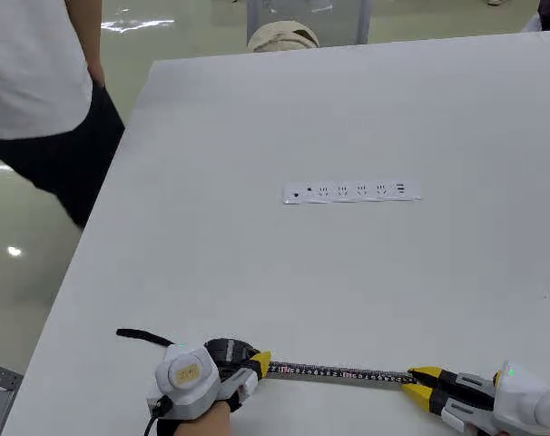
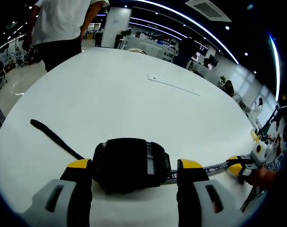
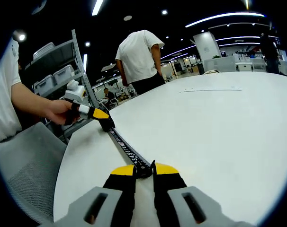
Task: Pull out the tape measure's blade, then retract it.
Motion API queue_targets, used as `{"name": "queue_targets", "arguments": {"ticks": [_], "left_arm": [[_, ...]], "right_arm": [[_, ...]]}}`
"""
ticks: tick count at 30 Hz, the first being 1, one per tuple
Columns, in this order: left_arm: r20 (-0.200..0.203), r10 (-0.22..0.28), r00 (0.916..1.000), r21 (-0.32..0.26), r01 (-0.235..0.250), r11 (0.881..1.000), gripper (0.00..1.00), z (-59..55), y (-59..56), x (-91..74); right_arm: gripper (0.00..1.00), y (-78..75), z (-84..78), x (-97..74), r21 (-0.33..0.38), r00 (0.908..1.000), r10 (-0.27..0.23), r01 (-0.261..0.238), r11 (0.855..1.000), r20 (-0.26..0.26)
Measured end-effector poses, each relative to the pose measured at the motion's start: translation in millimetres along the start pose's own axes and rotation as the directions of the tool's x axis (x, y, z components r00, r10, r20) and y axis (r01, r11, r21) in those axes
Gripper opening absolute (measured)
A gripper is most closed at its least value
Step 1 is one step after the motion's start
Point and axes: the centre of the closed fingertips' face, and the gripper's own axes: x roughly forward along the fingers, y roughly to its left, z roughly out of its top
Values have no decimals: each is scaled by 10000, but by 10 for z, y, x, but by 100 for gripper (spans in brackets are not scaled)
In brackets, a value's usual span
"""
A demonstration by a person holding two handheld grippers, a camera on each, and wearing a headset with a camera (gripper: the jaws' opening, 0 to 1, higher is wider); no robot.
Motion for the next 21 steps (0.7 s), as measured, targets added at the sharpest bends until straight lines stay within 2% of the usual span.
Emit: {"name": "queue_targets", "arguments": {"ticks": [5, 21], "left_arm": [[-68, 222, 9997, -103, -223, 9997, 65, 3, 43, -6], [-163, 356, 9992, -131, -359, 9993, 65, -1, 45, 3]], "right_arm": [[13, -10, 7, 4, 17, 10000, -54, 54, 10000, 35], [13, -20, 5, 7, 19, 10000, -49, 49, 10000, 47]]}}
